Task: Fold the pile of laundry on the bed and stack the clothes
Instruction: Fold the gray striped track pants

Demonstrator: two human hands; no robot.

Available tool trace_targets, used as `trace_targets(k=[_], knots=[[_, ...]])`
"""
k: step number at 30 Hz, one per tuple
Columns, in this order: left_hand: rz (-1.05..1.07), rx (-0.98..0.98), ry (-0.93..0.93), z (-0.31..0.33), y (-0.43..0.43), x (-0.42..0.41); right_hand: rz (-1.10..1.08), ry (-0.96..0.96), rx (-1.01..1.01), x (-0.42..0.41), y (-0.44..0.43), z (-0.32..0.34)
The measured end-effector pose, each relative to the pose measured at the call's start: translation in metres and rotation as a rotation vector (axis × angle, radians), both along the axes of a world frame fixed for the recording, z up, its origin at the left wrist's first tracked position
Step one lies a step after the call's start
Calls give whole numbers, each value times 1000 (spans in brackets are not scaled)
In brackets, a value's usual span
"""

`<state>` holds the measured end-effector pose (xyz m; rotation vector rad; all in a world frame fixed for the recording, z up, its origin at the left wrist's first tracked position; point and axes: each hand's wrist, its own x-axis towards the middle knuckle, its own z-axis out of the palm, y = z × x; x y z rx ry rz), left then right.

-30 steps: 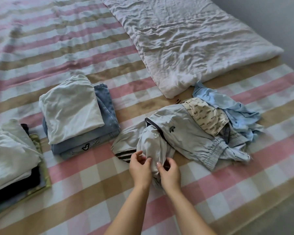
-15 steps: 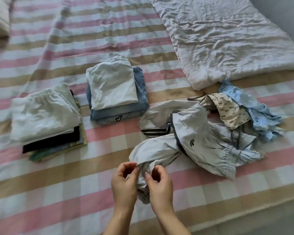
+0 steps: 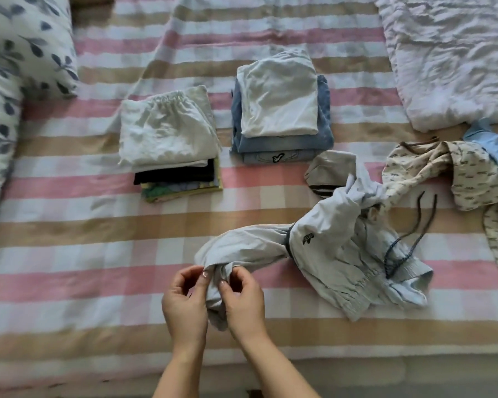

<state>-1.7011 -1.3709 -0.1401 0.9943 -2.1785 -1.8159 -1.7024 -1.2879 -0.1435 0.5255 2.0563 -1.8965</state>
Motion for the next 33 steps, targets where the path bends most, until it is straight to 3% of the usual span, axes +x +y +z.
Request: trace_targets(k=[8,10,14,20,24,27,33], knots=[[-199,92,-270,-38,-4,-1,200,-234,-10,-3,9,-37],[-314,-51,-317,-39,1,-1,200,-239,20,-3,20,-39],[-477,-453,-184,-22,37,-4,-42,-146,86,6,64,-32],[-831,-386,29,-13,130,-16,-475,-118,288,23,162,-33],[-1148,-322,-47,-39,194,-12,-630,-104,524,25,232,-41],[-1271,-345,-149,-62,233,-5,-699,-147,523,26,266,-45],[-1393,-766,-209,-95,251,8,-626,-178,481,42,271,-55]])
